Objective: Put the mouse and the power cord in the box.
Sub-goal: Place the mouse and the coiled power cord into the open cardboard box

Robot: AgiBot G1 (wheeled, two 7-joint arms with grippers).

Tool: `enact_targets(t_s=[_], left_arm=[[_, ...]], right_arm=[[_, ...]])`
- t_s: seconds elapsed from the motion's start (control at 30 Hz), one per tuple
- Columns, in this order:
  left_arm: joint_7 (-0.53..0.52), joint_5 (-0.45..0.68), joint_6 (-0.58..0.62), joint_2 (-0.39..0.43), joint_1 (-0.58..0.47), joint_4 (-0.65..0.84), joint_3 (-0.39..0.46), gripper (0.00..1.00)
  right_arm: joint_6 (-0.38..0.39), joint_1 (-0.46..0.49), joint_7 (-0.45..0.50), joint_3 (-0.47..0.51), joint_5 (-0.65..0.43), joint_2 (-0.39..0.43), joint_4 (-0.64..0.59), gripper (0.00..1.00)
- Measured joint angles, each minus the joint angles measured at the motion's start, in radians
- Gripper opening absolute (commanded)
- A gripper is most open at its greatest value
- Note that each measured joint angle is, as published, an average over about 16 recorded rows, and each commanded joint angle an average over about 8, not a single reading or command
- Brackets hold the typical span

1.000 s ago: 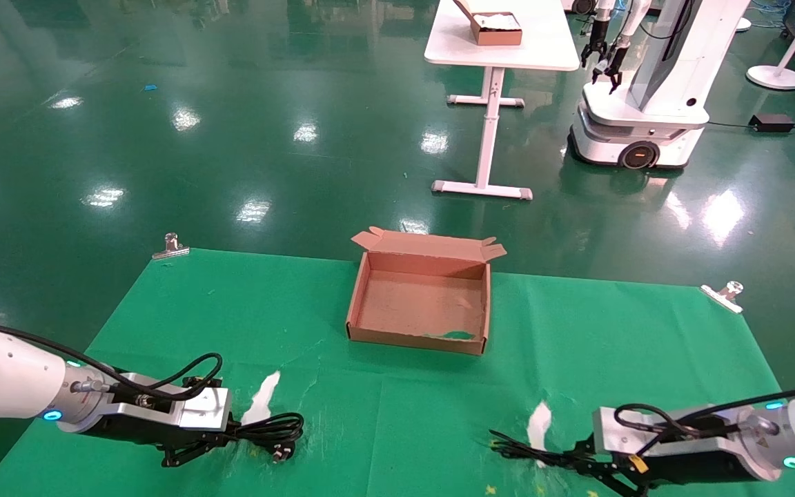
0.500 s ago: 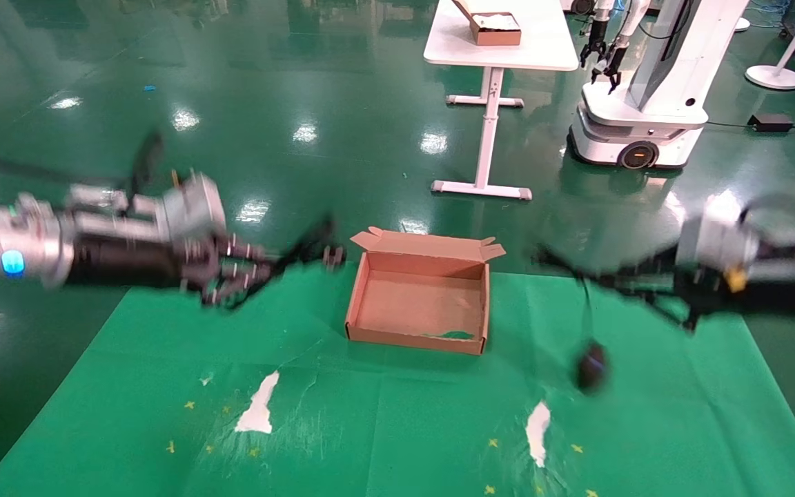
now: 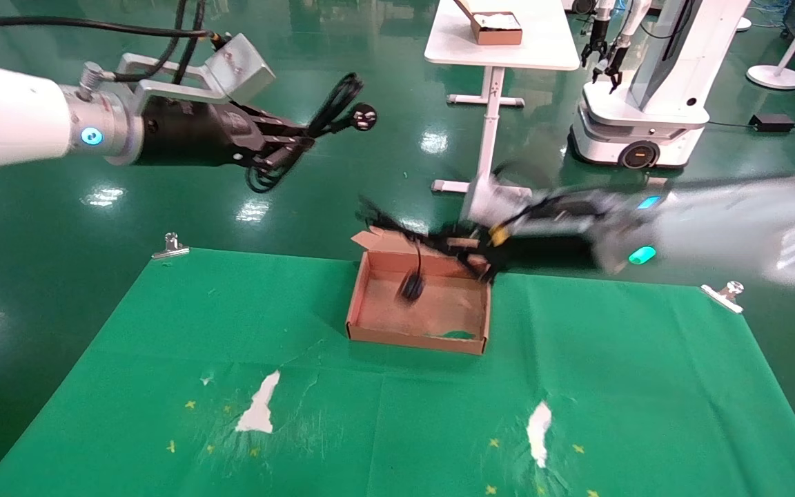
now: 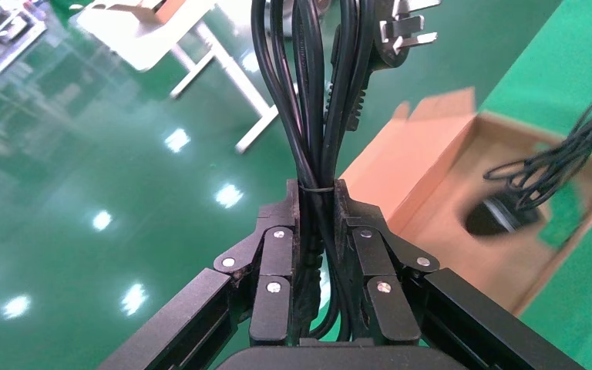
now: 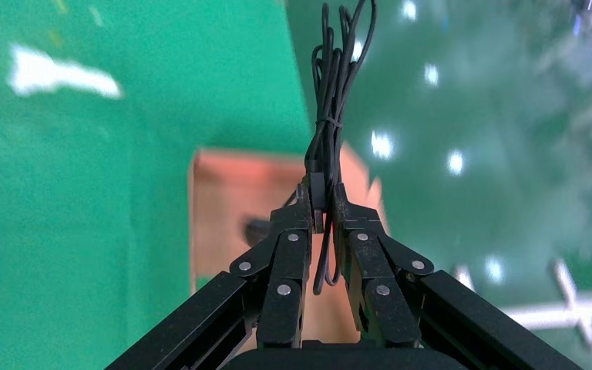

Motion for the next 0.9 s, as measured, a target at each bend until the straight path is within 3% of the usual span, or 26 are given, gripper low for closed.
enact_targets(t_s=[0.1,0.13,0.37,0.4,0.7,0.9], left_arm=[[0.007,0.011,0.003,-0.008,-0.003,-0.002,0.008,0.00],[0.010,0.014,0.007,-0.012,-0.003,-0.003,0.010,0.00],[0.046,0.027,0.055,-0.038,0.021,-0.006,0.019,0.00],[0.050,0.029,0.060,-0.038,0.026,-0.007,0.020,0.00],[0.082,0.051,0.039,0.021,0.088,-0.020,0.035,0.00],[0.086,0.055,-0.064,0.083,0.174,-0.083,0.047,0.00]], right_arm=[[0.101,-0.036,0.000,-0.001,-0.002,-0.048,-0.033,0.00],[0.132,-0.047,0.002,0.000,-0.002,-0.060,-0.041,0.05],[0.277,-0.102,0.012,-0.003,-0.002,-0.105,-0.055,0.92],[0.283,-0.106,0.013,-0.003,-0.002,-0.106,-0.052,1.00],[0.277,-0.108,-0.017,-0.002,0.008,-0.077,-0.035,1.00],[0.214,-0.060,-0.059,0.014,0.033,-0.011,-0.027,1.00]])
